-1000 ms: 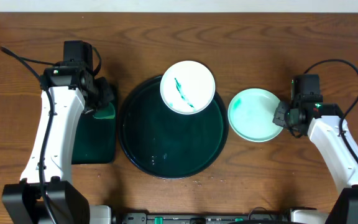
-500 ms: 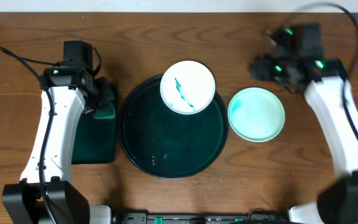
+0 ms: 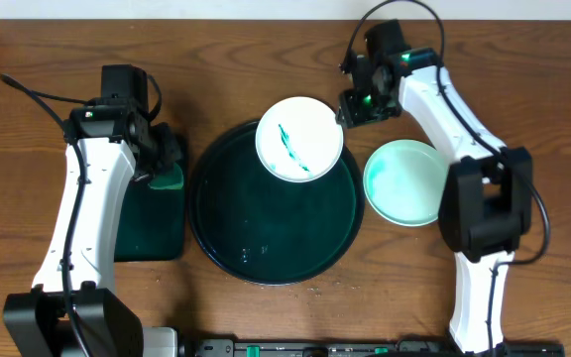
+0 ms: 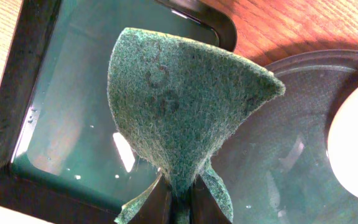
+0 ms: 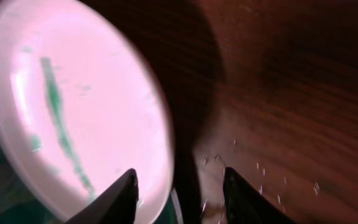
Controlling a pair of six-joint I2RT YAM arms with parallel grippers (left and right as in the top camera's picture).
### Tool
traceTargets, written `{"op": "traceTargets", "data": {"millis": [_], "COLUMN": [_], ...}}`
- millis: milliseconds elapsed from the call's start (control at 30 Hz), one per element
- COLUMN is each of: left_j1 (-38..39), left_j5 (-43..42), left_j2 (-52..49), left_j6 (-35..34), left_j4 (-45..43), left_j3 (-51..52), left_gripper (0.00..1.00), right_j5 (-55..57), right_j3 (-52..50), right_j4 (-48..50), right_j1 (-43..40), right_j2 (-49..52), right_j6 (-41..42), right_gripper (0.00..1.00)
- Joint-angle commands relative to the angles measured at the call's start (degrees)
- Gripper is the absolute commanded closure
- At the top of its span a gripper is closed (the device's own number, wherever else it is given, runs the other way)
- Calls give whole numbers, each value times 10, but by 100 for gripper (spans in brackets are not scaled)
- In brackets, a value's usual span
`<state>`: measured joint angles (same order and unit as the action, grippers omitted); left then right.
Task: Clean dirty plates on tray and stack at the side
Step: 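Move the right gripper back to grip the rim of the last plate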
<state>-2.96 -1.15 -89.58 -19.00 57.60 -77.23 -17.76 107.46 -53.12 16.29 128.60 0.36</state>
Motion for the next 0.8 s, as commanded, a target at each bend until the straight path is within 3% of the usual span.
{"op": "traceTargets", "data": {"millis": [0, 133, 367, 767], "left_j1": [-2, -2, -2, -2], "left_j5": [3, 3, 3, 3], "left_j2": [5, 5, 5, 5], "left_j6": [12, 12, 12, 12], "left_j4": [0, 0, 0, -1], "left_j3": [-8, -8, -8, -8], "left_gripper": [93, 93, 93, 93], "right_j5": [-5, -5, -5, -48], "right_j3": [15, 14, 15, 15], "right_j4": [14, 28, 44, -17], "right_j1": [14, 23, 34, 59], "right_j2": [29, 47, 49, 11], "right_j6": [-13, -13, -13, 28], "right_gripper": [62, 71, 97, 99]}}
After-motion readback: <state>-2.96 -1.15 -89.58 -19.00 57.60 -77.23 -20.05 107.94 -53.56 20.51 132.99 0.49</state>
